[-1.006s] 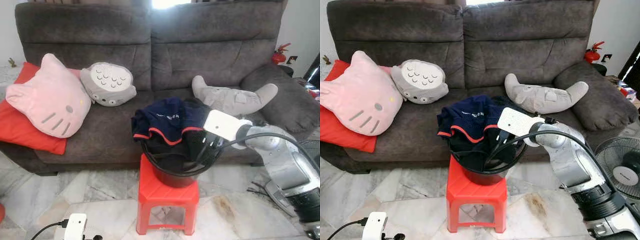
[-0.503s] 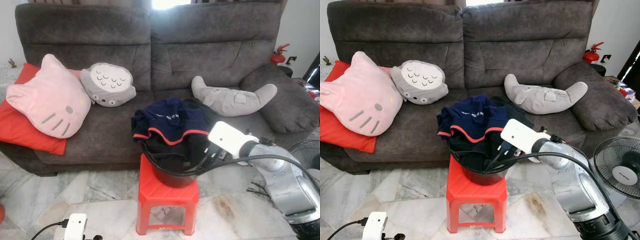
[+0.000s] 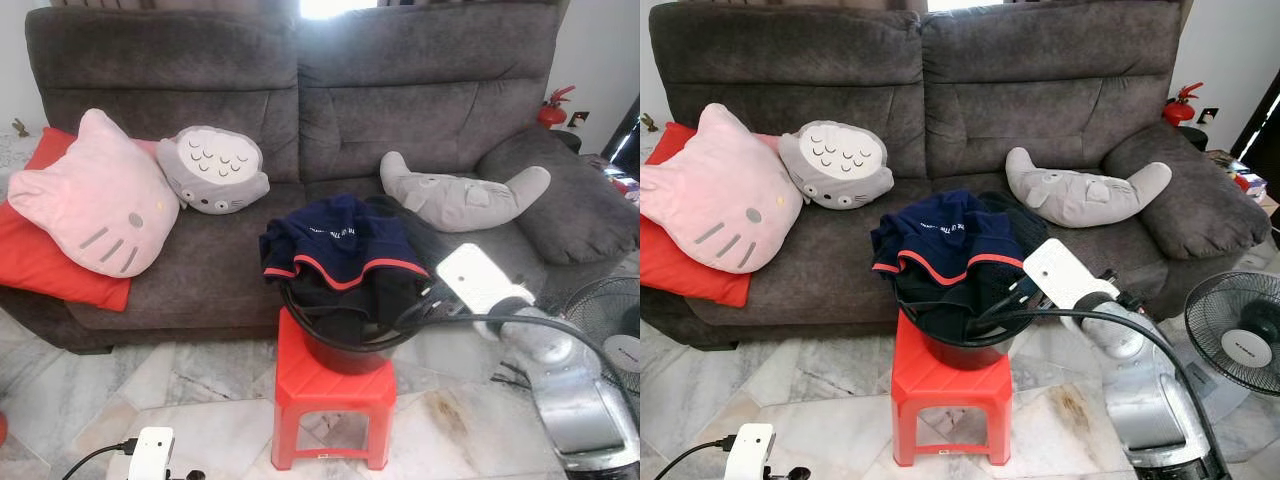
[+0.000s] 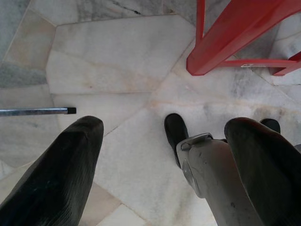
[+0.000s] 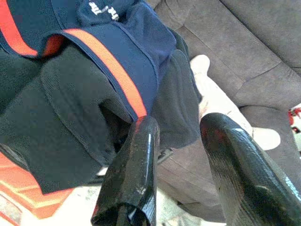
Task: Hang hanger
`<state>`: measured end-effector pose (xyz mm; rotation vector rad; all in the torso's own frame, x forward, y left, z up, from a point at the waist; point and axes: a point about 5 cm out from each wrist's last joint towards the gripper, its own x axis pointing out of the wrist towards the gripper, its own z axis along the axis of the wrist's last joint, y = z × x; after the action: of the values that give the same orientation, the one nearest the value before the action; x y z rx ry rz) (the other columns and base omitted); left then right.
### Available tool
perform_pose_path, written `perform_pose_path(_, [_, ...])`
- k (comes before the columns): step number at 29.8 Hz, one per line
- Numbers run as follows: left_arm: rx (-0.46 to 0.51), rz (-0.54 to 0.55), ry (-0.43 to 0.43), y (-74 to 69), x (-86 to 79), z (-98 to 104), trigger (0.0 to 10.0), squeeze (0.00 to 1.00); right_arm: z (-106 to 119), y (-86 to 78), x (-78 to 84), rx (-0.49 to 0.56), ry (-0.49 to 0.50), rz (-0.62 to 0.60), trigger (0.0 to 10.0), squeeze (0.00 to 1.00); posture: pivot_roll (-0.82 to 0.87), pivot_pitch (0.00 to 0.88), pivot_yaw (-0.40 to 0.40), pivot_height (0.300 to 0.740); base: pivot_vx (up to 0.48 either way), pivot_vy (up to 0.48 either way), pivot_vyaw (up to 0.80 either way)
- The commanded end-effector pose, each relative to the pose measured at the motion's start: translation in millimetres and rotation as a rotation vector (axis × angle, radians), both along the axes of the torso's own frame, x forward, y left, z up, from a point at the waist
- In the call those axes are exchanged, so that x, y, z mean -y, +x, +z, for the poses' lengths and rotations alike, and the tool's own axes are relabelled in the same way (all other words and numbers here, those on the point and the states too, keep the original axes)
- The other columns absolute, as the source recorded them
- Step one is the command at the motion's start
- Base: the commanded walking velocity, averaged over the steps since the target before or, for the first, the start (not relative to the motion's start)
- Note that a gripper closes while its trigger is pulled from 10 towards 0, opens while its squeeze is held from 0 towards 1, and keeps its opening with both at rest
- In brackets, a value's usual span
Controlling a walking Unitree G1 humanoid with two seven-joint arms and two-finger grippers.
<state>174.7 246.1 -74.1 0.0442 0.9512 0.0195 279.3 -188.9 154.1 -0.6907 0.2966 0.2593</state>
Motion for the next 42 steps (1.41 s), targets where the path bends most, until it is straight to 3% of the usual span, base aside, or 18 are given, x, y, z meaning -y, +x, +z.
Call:
perform_pose_path(1, [-0.014, 0.002, 0.008, -3.4, -2.7, -0.9, 10.0, 0.0, -7.0, -0.4, 5.0, -0.036, -0.014, -0.035, 10.0, 0.0, -0.23, 0.0, 0.005, 0.74, 0.0, 0.0, 0.0])
perform_pose_path(11, [-0.016, -0.001, 0.007, -4.2, -2.9, -1.2, 10.0, 0.0, -17.9, 1.0, 20.3, -0.097, -0.022, -0.137, 10.0, 0.0, -0.23, 0.0, 0.003, 0.74, 0.0, 0.0, 0.0])
perform_pose_path(33, [-0.017, -0.007, 0.01, -4.6, -2.8, -1.4, 10.0, 0.0, -23.1, 19.7, 8.1, -0.076, 0.016, -0.078, 10.0, 0.0, -0.22, 0.0, 0.005, 0.74, 0.0, 0.0, 0.0])
perform_pose_path(34, [-0.016, -0.006, 0.01, -4.3, -2.7, -1.3, 10.0, 0.0, -22.3, 21.9, 8.2, -0.071, 0.033, -0.087, 10.0, 0.71, -0.22, 0.0, 0.005, 0.74, 0.0, 0.0, 0.0])
perform_pose_path(35, [-0.015, -0.003, 0.01, -4.1, -2.7, -1.2, 10.0, 0.0, -21.6, 23.4, 8.2, -0.069, 0.044, -0.089, 10.0, 1.0, -0.22, 0.0, 0.005, 0.74, 0.0, 0.0, 0.0])
perform_pose_path(42, [-0.015, 0.0, 0.008, -3.1, -2.4, -1.0, 10.0, 0.0, -23.8, 25.2, 8.6, -0.084, 0.051, -0.084, 10.0, 1.0, -0.22, 0.0, 0.006, 0.74, 0.0, 0.0, 0.0])
